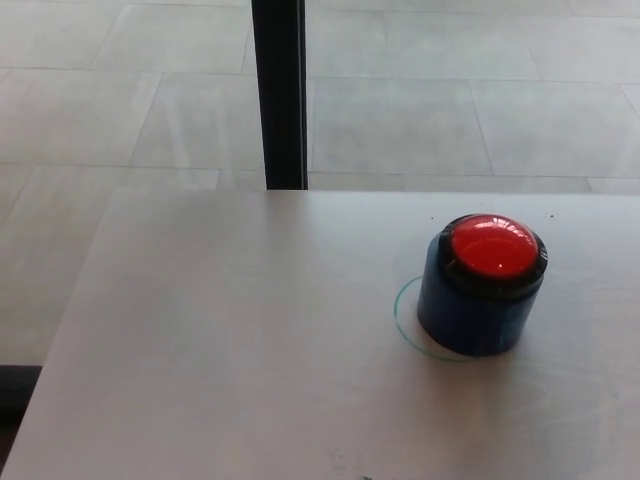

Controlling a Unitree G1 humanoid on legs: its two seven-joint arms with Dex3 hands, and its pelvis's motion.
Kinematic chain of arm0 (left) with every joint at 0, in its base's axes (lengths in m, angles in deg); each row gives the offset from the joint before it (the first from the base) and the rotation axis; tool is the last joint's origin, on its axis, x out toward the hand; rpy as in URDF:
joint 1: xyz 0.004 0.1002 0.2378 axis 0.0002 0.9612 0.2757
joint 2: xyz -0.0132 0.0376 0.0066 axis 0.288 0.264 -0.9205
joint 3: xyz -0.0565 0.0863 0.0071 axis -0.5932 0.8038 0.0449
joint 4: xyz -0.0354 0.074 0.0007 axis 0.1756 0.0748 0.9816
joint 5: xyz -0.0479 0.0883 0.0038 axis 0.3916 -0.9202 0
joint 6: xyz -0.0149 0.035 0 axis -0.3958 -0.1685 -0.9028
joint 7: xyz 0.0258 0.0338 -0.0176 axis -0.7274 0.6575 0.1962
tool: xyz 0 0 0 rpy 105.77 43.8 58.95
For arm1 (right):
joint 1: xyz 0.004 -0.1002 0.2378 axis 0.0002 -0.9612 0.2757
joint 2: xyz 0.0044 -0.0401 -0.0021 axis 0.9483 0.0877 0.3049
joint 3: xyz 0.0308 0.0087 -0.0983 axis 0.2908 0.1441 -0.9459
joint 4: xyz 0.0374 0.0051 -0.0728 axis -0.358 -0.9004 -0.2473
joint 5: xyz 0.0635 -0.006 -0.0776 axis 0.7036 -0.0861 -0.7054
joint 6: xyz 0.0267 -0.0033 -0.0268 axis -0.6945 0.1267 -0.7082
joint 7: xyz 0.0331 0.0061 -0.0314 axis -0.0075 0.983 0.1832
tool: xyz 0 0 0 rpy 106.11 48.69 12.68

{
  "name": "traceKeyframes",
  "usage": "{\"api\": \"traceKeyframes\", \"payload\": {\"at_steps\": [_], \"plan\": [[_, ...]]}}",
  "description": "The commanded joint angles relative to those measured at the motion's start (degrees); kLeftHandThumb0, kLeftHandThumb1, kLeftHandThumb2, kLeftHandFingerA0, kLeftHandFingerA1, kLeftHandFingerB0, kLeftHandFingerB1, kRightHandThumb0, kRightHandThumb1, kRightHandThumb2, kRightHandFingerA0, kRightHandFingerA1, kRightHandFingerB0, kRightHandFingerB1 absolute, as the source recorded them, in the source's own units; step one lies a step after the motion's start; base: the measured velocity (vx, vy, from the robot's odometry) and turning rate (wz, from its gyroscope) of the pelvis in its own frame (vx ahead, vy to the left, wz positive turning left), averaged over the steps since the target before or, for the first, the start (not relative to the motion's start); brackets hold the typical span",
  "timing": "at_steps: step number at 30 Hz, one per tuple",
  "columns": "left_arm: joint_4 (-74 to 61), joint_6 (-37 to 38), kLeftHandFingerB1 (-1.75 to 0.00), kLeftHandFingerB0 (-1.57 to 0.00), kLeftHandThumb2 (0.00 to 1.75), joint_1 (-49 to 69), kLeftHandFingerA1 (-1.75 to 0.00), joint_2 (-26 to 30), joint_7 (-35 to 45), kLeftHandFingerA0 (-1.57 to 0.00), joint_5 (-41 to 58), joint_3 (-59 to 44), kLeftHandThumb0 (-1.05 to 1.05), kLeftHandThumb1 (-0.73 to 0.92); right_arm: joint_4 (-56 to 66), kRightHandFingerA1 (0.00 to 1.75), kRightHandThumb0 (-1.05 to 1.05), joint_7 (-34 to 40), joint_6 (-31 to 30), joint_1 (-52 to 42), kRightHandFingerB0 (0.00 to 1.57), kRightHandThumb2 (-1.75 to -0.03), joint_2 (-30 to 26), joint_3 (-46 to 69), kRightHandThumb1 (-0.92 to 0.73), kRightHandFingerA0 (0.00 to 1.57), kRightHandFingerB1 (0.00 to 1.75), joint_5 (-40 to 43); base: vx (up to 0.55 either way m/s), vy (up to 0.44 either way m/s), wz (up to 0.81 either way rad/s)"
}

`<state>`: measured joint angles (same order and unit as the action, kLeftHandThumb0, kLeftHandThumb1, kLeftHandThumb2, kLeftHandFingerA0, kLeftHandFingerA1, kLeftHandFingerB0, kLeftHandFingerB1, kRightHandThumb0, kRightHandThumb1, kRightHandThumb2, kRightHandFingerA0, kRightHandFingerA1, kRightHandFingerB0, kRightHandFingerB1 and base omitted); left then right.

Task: The robot uses its right hand to press the red button kept in the middle of the desk

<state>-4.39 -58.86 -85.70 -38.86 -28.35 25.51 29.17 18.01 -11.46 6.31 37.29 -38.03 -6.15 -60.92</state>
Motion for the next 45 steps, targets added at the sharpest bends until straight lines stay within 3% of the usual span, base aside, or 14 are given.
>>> {"api": "traceKeyframes", "payload": {"at_steps": [1, 6, 7, 11, 12, 14, 17, 19, 22, 23, 30, 34, 40, 45], "plan": [[-0.12, 0.36, -1.14, -0.42, 1.09, 0.06, -1.44, 0.85, -0.45, -0.52, 0.74, -0.54, -0.44, 0.60, -1.85, 1.75, -0.12, 1.10, -0.94, -4.99, 0.79, -1.23, -6.02, 6.64, -0.53, 0.96, 1.61, 3.35, 0.00, 0.000, 0.00], [0.16, 0.78, -1.12, -0.45, 1.09, 0.85, -1.39, 1.05, 0.54, -0.50, 0.65, -0.39, -0.46, 0.60, 0.16, 1.75, -0.22, 2.64, -3.30, -11.34, 0.87, -1.43, -8.84, 14.63, -0.32, 1.05, 1.61, 6.74, 0.00, 0.000, -0.01], [0.26, 1.05, -1.12, -0.47, 1.09, 1.17, -1.40, 0.88, 0.10, -0.52, 0.49, -0.29, -0.46, 0.59, 2.93, 1.75, -0.43, 3.93, -4.53, -14.38, 0.90, -1.10, -8.75, 17.25, -0.55, 1.15, 1.65, 7.67, 0.00, 0.000, 0.00], [0.25, 1.24, -1.14, -0.52, 1.10, 1.58, -1.38, 0.70, 0.20, -0.54, 0.26, 0.03, -0.45, 0.59, 11.76, 1.73, -0.40, 11.91, -10.82, -21.69, 1.02, -1.55, -6.28, 28.28, -0.18, 1.18, 1.60, 12.02, 0.00, 0.000, 0.00], [0.14, 1.06, -1.15, -0.54, 1.13, 1.52, -1.41, 0.78, 0.00, -0.56, -0.01, 0.33, -0.47, 0.59, 12.90, 1.60, -0.29, 12.48, -10.79, -23.40, 1.13, -1.32, -5.43, 30.73, -0.26, 1.48, 1.39, 13.02, 0.00, 0.000, 0.00], [0.32, 0.33, -1.12, -0.53, 1.09, 0.99, -1.37, 1.00, -0.25, -0.56, 0.00, 0.42, -0.49, 0.60, 14.58, 1.74, -0.35, 14.29, -11.74, -25.30, 1.07, -1.69, -4.14, 33.72, -0.06, 1.22, 1.59, 13.78, 0.00, 0.000, 0.00], [0.07, 0.42, -1.14, -0.56, 1.09, 0.72, -1.38, 1.15, -0.41, -0.57, -0.19, 0.76, -0.47, 0.60, 16.63, 1.61, -0.36, 16.23, -11.54, -29.93, 1.20, -1.33, -1.04, 37.00, -0.32, 1.53, 1.43, 13.52, 0.00, 0.000, 0.00], [0.13, 0.52, -1.12, -0.52, 1.11, 0.66, -1.38, 1.07, -0.47, -0.56, -0.24, 0.95, -0.47, 0.59, 18.79, 1.75, -0.37, 17.61, -11.93, -31.90, 1.01, -1.55, 0.98, 38.63, -0.16, 1.23, 1.63, 13.89, 0.00, 0.000, 0.00], [0.22, 1.32, -1.22, -0.45, 1.18, 0.58, -1.51, 0.56, -0.02, -0.53, 1.78, -0.87, -0.47, 0.55, 20.33, 1.64, -0.28, 20.02, -9.46, -37.12, 1.10, -1.39, 6.38, 41.87, -0.30, 1.46, 1.42, 13.94, 0.00, 0.000, 0.00], [0.18, 1.31, -1.20, -0.50, 1.15, 0.77, -1.47, 0.58, -0.05, -0.55, 1.59, -0.76, -0.46, 0.55, 20.79, 1.75, -0.33, 19.19, -8.40, -39.31, 1.04, -1.64, 8.32, 42.71, -0.21, 1.20, 1.66, 14.49, 0.00, 0.000, 0.00], [0.35, 1.01, -1.14, -0.54, 1.13, 0.87, -1.39, 1.06, 0.25, -0.56, -0.19, 0.89, -0.47, 0.60, 19.96, 1.38, -0.16, 19.01, -5.38, -49.35, 1.36, -1.32, 16.09, 41.18, -0.55, 1.37, 1.37, 12.89, 0.00, 0.000, 0.00], [0.23, 0.89, -1.10, -0.50, 1.13, 0.66, -1.33, 0.81, 0.69, -0.54, 0.73, 0.46, -0.47, 0.58, 19.24, 1.75, -0.33, 21.65, -4.49, -53.06, 0.98, -1.56, 20.38, 39.35, -0.32, 1.21, 1.59, 12.74, 0.00, 0.000, 0.00], [0.14, -0.15, -1.16, -0.39, 1.08, -0.31, -1.50, 0.66, 0.12, -0.52, 1.98, -1.19, -0.46, 0.58, 22.24, 1.37, -0.35, 24.22, -8.79, -56.31, 0.79, -1.07, 23.73, 32.60, -0.48, 1.15, 0.80, 11.31, 0.00, 0.000, 0.00], [-0.08, 0.55, -1.13, -0.45, 1.08, 0.07, -1.39, 0.75, 0.00, -0.51, 1.06, -0.05, -0.44, 0.59, 25.41, 0.78, -0.27, 24.04, -10.05, -58.79, 0.71, -0.77, 24.46, 28.54, -0.33, 1.08, 0.64, 11.92, 0.00, 0.000, 0.00]]}}
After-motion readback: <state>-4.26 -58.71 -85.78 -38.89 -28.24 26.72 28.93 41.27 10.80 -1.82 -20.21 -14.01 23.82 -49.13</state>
